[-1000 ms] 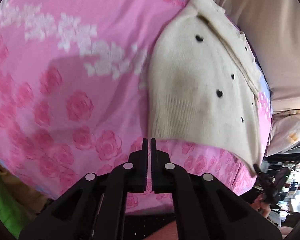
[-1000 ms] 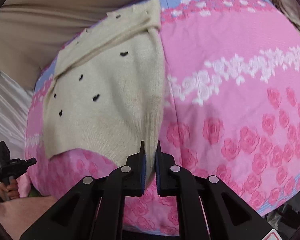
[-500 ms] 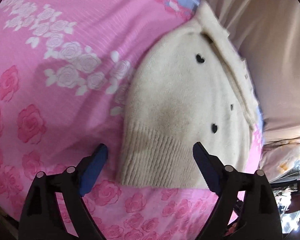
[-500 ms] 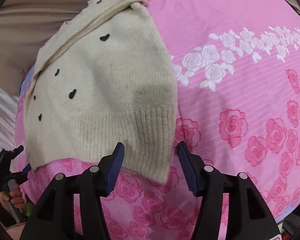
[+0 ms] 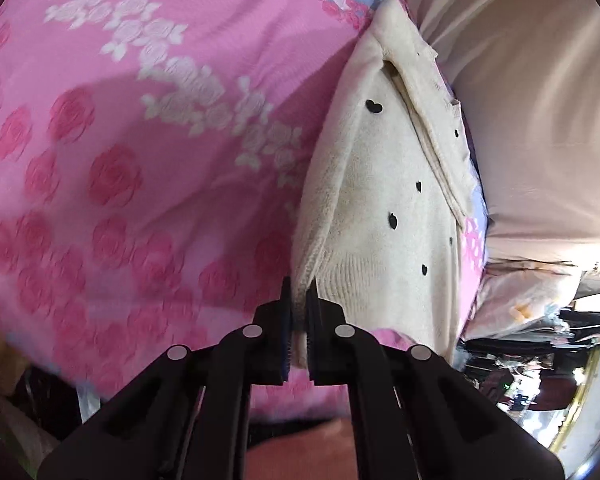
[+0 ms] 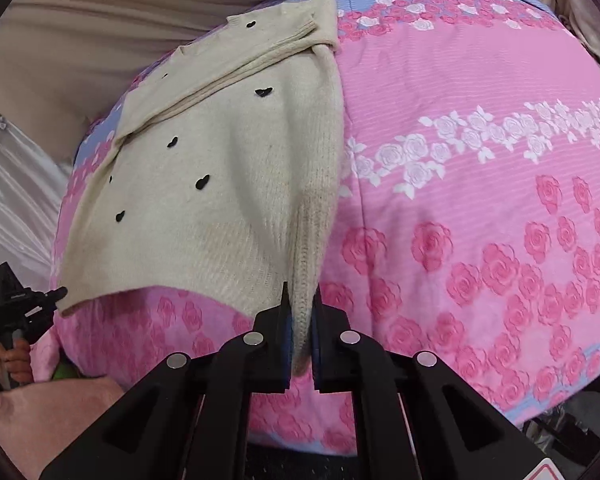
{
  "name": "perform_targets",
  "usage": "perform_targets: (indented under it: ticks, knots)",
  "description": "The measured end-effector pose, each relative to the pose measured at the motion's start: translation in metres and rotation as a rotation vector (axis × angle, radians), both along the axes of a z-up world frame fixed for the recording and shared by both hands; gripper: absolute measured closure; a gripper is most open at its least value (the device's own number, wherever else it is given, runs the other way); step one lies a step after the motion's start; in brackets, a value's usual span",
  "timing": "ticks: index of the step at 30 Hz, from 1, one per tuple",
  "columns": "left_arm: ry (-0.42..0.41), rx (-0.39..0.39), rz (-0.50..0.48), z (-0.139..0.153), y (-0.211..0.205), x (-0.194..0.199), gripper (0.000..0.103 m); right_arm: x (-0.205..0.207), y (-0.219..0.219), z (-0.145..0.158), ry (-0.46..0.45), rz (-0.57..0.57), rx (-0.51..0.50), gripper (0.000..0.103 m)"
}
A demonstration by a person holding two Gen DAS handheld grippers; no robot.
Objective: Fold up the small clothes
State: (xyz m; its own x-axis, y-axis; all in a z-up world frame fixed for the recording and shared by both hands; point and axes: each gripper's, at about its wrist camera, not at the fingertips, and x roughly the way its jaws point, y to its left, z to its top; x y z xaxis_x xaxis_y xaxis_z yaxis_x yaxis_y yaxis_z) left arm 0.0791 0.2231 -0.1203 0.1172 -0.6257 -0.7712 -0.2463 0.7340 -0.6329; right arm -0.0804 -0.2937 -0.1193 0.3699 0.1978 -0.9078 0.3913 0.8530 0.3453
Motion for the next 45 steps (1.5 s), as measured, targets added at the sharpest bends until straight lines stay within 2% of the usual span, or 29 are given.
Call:
perform_targets:
  ticks: [4,6,8,11,14,18,21,26,30,34,39,41,42,45]
  knots:
    - [0.078,0.034,-0.032,0.007,0.012,-0.024,0.099,-0.027,0.01,0.0,0.028,0.106,0.055,0.097]
    - [0.143,0.013,-0.001,0.011,0.02,-0.036,0.099,-0.042,0.008,0.009,-0.012,0.135,0.118,0.097]
    - [0.139,-0.011,0.032,0.03,0.025,-0.039,0.099,-0.047,-0.001,0.025,-0.083,0.123,0.175,0.097]
    - [0.037,-0.052,0.045,0.069,0.02,-0.018,0.099,-0.03,-0.022,0.065,-0.234,0.074,0.186,0.097]
    - [-0.086,-0.063,0.02,0.101,0.008,0.019,0.099,0.008,-0.047,0.1,-0.353,-0.004,0.133,0.097]
    - [-0.226,-0.039,0.02,0.127,-0.014,0.075,0.099,0.073,-0.071,0.115,-0.418,-0.112,0.117,0.096]
    - [-0.3,0.003,0.021,0.133,-0.034,0.126,0.099,0.122,-0.086,0.116,-0.434,-0.137,0.091,0.096]
    - [-0.328,0.072,0.036,0.118,-0.061,0.195,0.099,0.195,-0.1,0.095,-0.399,-0.168,0.057,0.096]
    - [-0.323,0.128,0.047,0.096,-0.088,0.25,0.099,0.252,-0.116,0.063,-0.352,-0.203,0.058,0.096]
    - [-0.3,0.185,0.028,0.063,-0.113,0.306,0.099,0.291,-0.135,0.026,-0.313,-0.28,0.07,0.096]
    - [-0.269,0.277,0.001,0.016,-0.138,0.348,0.097,0.323,-0.148,-0.021,-0.245,-0.349,0.087,0.093]
    - [-0.235,0.288,-0.011,-0.012,-0.144,0.363,0.094,0.33,-0.151,-0.037,-0.205,-0.372,0.093,0.092]
    - [-0.234,0.273,0.021,-0.022,-0.141,0.365,0.093,0.33,-0.152,-0.04,-0.206,-0.379,0.106,0.091]
    - [-0.265,0.207,0.064,-0.019,-0.131,0.365,0.092,0.325,-0.148,-0.03,-0.249,-0.359,0.096,0.086]
